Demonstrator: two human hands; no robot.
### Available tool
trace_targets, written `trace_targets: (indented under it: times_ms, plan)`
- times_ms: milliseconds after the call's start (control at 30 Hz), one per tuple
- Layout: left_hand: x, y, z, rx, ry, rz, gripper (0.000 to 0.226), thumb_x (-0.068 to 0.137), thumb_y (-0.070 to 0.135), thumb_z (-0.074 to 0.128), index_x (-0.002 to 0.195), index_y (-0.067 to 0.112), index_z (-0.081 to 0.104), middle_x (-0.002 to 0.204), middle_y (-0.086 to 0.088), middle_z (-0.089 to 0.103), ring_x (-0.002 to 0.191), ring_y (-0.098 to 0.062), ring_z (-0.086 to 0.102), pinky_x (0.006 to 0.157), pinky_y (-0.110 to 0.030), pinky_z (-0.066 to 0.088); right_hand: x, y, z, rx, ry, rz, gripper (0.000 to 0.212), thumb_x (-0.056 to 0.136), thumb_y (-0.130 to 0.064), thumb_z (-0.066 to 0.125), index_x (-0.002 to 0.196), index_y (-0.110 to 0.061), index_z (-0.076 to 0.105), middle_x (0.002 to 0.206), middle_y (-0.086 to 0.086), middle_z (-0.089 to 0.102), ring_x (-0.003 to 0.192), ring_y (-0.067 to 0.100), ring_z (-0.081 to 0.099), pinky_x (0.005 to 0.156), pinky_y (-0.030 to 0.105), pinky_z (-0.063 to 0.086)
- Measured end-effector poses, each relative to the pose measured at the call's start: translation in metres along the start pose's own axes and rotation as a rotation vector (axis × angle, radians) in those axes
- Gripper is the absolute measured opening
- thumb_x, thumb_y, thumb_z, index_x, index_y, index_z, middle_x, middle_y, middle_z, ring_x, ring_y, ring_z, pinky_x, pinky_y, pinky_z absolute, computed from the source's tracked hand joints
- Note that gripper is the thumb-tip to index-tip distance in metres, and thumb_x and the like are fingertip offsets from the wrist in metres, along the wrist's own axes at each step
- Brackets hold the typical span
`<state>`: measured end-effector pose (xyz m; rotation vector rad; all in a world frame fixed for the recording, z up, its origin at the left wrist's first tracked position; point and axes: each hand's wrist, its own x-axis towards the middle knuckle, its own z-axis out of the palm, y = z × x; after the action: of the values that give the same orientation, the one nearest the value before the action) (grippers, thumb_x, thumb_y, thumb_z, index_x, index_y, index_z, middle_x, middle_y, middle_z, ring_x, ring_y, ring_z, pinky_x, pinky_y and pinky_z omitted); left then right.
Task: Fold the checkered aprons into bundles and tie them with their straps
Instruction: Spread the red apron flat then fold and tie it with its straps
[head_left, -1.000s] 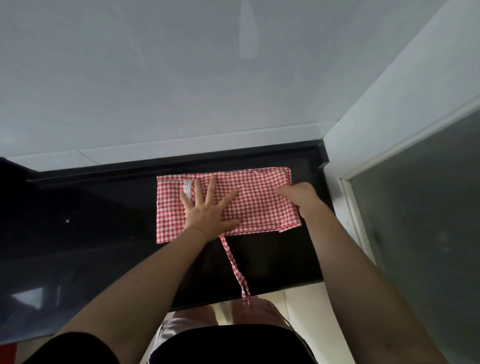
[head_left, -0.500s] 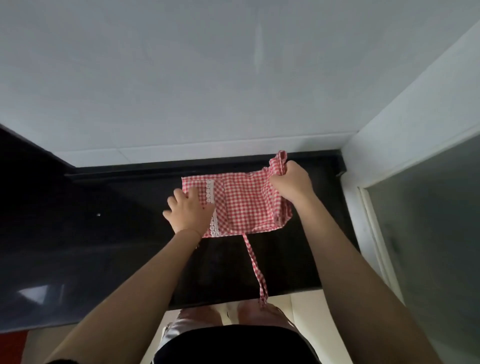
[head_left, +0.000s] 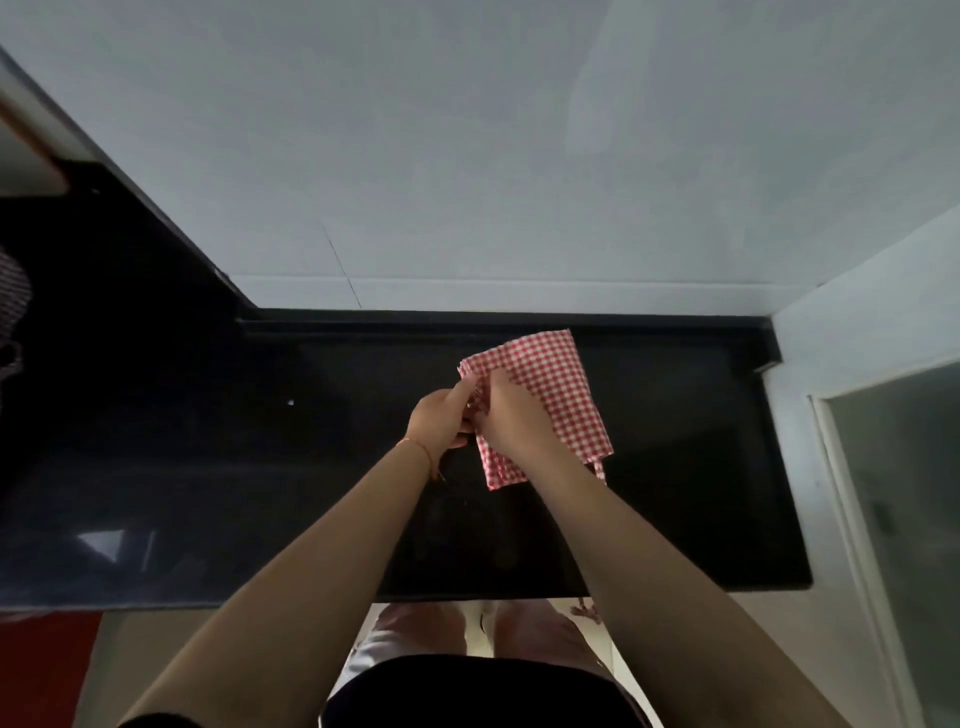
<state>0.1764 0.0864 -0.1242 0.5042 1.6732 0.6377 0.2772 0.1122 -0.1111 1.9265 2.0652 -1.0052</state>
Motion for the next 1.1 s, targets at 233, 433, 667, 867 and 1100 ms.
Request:
trace_targets:
  times_ms: [233, 433, 667, 867, 1100]
  plan:
    - [0.007, 0.001, -0.003, 0.489, 0.201, 0.127, 0.027, 0.089, 0.035, 0.068, 0.102, 0.013, 0.058, 0.102, -0.005, 0.064, 0.086, -0.016, 0.06, 0.073, -0.034, 0.055, -0.018, 0.012, -0.002, -0.208, 0.077, -0.109, 0.023, 0.094, -0.045, 0.059, 0.095, -0.021, 0.063, 0.097, -0.001, 0.061, 0.094, 0.017, 0.058, 0.087, 0.037, 0.051]
    - [0.005, 0.009, 0.015, 1.344, 0.101, 0.988, 0.041, 0.089, 0.022, 0.062, 0.128, 0.024, 0.048, 0.13, -0.001, 0.048, 0.119, -0.02, 0.045, 0.107, -0.038, 0.038, -0.031, 0.024, -0.036, -0.067, 0.113, -0.076, 0.019, 0.103, -0.026, 0.048, 0.116, -0.018, 0.058, 0.116, 0.0, 0.06, 0.105, 0.02, 0.058, 0.094, 0.037, 0.046]
    - [0.007, 0.007, 0.034, 1.115, -0.015, 0.592, 0.03, 0.097, 0.028, 0.054, 0.125, 0.017, 0.054, 0.132, -0.005, 0.053, 0.108, -0.017, 0.054, 0.097, -0.036, 0.05, -0.034, 0.128, -0.052, 0.098, 0.305, 0.346, 0.029, 0.09, -0.014, 0.063, 0.118, -0.022, 0.058, 0.118, 0.0, 0.06, 0.104, 0.018, 0.058, 0.093, 0.037, 0.049]
    - [0.011, 0.003, 0.04, 1.32, -0.048, 0.505, 0.094, 0.075, 0.071, 0.067, 0.145, 0.018, 0.034, 0.15, -0.008, 0.038, 0.135, -0.027, 0.042, 0.109, -0.045, 0.043, -0.038, 0.145, -0.036, 0.296, 0.161, 0.247, 0.026, 0.096, -0.025, 0.06, 0.122, -0.021, 0.059, 0.111, -0.004, 0.062, 0.103, 0.016, 0.06, 0.091, 0.033, 0.047]
    - [0.007, -0.003, 0.034, 1.312, -0.063, 0.546, 0.117, 0.071, 0.065, 0.076, 0.155, 0.04, -0.002, 0.158, -0.009, 0.027, 0.142, -0.031, 0.035, 0.113, -0.049, 0.038, -0.034, 0.174, -0.042, 0.236, 0.365, 0.469, 0.016, 0.098, -0.013, 0.054, 0.111, -0.017, 0.061, 0.114, 0.003, 0.063, 0.095, 0.015, 0.06, 0.078, 0.027, 0.044]
